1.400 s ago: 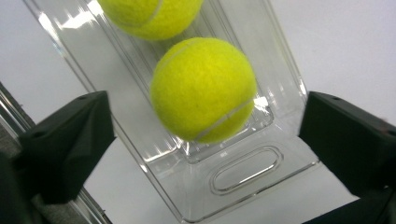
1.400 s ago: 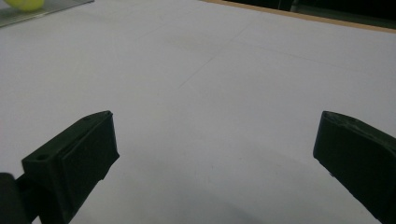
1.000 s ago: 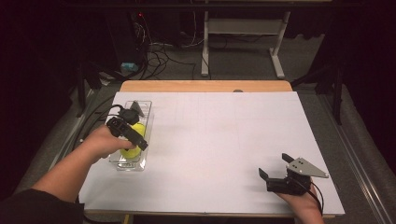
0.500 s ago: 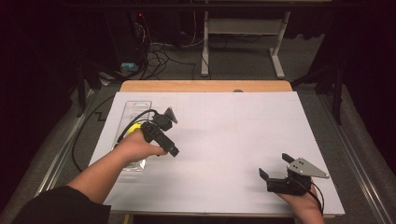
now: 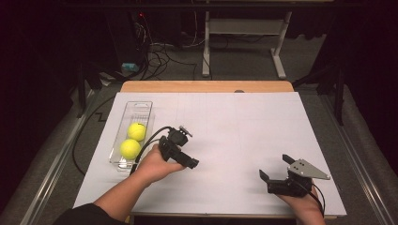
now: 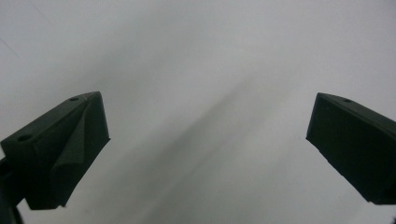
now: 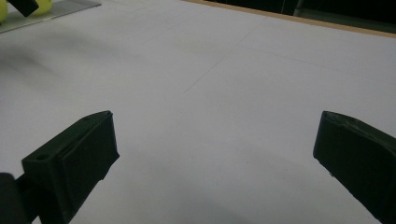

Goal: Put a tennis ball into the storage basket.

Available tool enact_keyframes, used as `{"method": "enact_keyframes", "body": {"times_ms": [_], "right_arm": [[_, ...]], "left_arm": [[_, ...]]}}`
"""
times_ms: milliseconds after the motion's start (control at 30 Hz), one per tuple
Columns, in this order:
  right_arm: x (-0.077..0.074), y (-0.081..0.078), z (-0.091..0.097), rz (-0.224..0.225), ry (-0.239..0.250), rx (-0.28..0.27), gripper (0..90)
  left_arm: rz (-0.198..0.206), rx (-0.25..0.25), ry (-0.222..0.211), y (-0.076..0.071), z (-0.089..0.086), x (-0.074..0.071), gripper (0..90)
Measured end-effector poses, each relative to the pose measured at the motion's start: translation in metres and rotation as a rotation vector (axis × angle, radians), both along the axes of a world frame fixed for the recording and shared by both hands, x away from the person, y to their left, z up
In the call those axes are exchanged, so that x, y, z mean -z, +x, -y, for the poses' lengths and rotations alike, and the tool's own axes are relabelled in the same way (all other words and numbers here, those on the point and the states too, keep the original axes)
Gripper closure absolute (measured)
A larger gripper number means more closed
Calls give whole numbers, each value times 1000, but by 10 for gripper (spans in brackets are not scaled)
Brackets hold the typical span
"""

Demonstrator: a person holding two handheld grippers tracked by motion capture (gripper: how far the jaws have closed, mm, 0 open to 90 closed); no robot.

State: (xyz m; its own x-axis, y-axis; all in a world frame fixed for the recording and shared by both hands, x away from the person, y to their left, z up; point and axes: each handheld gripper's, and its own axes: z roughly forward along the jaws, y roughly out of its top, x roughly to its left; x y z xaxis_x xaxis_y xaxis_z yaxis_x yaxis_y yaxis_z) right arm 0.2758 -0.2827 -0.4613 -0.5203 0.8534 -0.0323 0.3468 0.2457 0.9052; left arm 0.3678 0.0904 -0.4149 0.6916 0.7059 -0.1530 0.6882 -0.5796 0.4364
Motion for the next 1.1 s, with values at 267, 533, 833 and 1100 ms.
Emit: {"method": "enact_keyframes", "body": {"times_ms": [267,533,833,1100], "right_arm": [[0,0,-3,1,3,-13,0],[-1,-2,-7,9,23,-27,0],[-4,-7,-6,36,80,8,0],[-3,-5,-5,37,76,29,0]], "left_arm": [[175,-67,-211,-12,-11,21,0],[340,-95,-340,-30,-26,45,1],[477,-51,-475,-47,-44,46,0],[429,-56,-470,-43,-45,50,0]]}}
